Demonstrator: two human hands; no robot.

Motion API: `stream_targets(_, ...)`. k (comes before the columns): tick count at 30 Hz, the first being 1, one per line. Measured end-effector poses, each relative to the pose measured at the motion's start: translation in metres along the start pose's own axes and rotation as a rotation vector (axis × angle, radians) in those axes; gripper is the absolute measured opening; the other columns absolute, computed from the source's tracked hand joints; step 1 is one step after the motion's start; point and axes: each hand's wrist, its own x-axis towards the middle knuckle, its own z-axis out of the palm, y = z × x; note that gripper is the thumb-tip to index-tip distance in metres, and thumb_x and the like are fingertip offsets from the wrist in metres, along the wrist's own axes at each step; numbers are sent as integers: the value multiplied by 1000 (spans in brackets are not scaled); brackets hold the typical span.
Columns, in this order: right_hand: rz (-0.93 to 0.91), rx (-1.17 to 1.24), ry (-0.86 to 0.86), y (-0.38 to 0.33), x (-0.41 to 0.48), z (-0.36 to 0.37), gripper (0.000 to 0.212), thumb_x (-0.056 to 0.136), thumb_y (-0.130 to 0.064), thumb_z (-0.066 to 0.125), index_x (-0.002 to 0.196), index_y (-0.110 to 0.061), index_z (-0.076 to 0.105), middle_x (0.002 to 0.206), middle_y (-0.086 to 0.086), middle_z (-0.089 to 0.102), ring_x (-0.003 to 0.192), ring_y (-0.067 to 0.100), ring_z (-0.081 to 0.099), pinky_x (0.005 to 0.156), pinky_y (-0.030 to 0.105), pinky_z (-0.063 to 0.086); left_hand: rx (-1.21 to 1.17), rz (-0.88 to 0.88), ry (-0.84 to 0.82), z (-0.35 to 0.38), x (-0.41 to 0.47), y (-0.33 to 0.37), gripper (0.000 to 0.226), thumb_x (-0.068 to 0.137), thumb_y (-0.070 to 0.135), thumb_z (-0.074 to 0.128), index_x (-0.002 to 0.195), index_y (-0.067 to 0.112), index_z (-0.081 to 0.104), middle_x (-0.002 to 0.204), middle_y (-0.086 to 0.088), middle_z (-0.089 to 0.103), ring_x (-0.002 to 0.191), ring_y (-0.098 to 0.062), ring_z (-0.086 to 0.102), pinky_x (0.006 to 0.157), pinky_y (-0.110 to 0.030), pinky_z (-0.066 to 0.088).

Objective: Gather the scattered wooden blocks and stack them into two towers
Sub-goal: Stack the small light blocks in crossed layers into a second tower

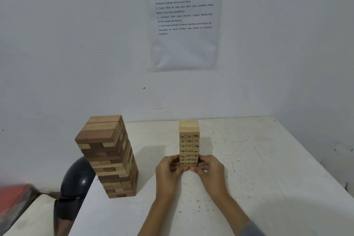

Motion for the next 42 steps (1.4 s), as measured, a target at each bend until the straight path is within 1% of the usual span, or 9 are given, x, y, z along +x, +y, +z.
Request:
stream_targets(7,15,17,25,12,33,-10,43,73,1,79,114,-6,68,90,0,62,77,8,60,67,7,47,36,4,-18,25,28,3,33,74,-6,76,99,14,69,91,2,71,82,-5,66,72,-16,52)
stream_targets(14,40,32,25,23,65,-22,38,74,0,79,110,-7,70,93,6,65,79,13,62,69,9,49,-14,-41,-9,53,51,6,35,72,-8,76,98,13,67,90,1,70,81,-8,67,74,-29,58)
stream_targets(19,57,24,23,29,82,-25,38,74,-1,79,110,-4,69,97,10,67,77,12,62,68,8,49,-26,-45,-18,65,64,9,39,72,-12,73,93,19,63,90,0,69,77,-5,65,70,-23,55)
stream_targets(22,74,23,26,31,87,-26,38,74,-2,79,110,-3,70,99,11,68,77,11,62,67,8,49,-17,-36,-13,68,69,6,42,71,-10,75,90,25,62,89,0,69,77,-7,66,71,-25,56)
stream_targets(29,60,-5,32,25,84,-25,36,75,-1,78,110,-2,69,94,5,64,73,6,59,66,6,47,14,-10,-41,66,70,6,40,72,-4,79,97,22,62,93,2,69,83,-11,66,74,-23,56)
stream_targets(32,44,-42,39,25,79,-25,44,76,-2,78,118,0,64,99,5,60,76,1,58,69,2,45,-13,-33,-47,66,65,9,42,75,-8,75,108,12,60,99,-2,65,88,-12,63,75,-16,53)
stream_targets(36,77,-94,48,24,66,-27,52,79,-4,76,127,-2,57,101,2,54,85,7,57,72,1,43,-59,-90,-2,61,49,8,49,75,-7,76,115,12,58,105,0,59,98,-10,58,88,-26,52)
stream_targets(39,103,-164,91,19,50,-25,47,84,-4,71,129,-1,56,103,3,49,95,14,53,74,6,40,11,-54,-23,49,31,14,44,79,-5,74,114,16,58,105,3,57,97,-7,56,84,-12,47)
stream_targets(42,57,-300,158,11,27,-22,38,88,-4,66,125,-1,59,103,-1,43,100,12,41,85,14,33,37,-20,-13,34,10,17,38,83,-7,66,109,21,60,105,4,60,95,-9,57,82,-12,47)
